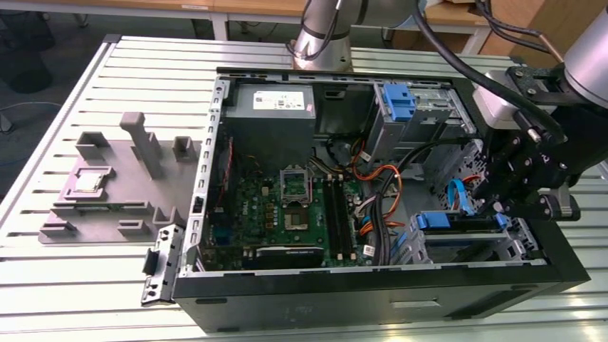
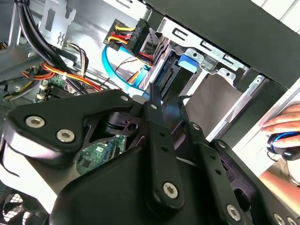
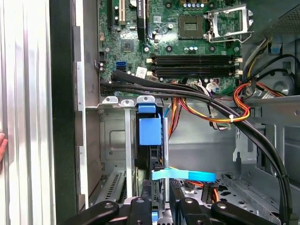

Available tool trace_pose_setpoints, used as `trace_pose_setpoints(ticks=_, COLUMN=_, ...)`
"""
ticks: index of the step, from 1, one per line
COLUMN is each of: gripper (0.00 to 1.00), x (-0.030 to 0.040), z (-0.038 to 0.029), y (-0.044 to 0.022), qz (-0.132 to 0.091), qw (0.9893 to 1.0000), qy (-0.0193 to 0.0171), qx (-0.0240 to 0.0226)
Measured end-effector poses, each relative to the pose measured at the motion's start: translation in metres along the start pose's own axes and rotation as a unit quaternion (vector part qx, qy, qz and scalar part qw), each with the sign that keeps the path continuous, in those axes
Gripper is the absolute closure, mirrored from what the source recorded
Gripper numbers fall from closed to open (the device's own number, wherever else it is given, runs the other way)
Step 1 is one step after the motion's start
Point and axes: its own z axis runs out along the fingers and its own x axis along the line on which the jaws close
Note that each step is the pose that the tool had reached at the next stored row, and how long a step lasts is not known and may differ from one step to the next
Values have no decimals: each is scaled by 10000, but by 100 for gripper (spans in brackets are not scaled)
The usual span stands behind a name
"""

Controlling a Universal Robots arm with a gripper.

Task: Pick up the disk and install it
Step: 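Insert the first disk wire, then insert the second disk wire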

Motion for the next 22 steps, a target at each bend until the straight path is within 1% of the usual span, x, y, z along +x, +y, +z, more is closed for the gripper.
trace_pose_setpoints(ticks=2, gripper=71, x=0, z=1, y=-8, qz=1, qw=10000, qy=-1, qx=0)
trace_pose_setpoints(ticks=5, gripper=71, x=-2, z=0, y=-45, qz=1, qw=10000, qy=0, qx=-1)
trace_pose_setpoints(ticks=9, gripper=71, x=-1, z=-2, y=-51, qz=1, qw=10000, qy=0, qx=-5)
trace_pose_setpoints(ticks=13, gripper=71, x=-3, z=-40, y=-52, qz=1, qw=10000, qy=1, qx=-8)
trace_pose_setpoints(ticks=15, gripper=71, x=-3, z=-43, y=-52, qz=1, qw=10000, qy=-1, qx=-9)
trace_pose_setpoints(ticks=16, gripper=71, x=-4, z=-59, y=-52, qz=1, qw=10000, qy=0, qx=-8)
trace_pose_setpoints(ticks=17, gripper=71, x=-4, z=-68, y=-52, qz=1, qw=10000, qy=1, qx=-19)
trace_pose_setpoints(ticks=22, gripper=71, x=-4, z=-75, y=-53, qz=0, qw=10000, qy=-1, qx=-19)
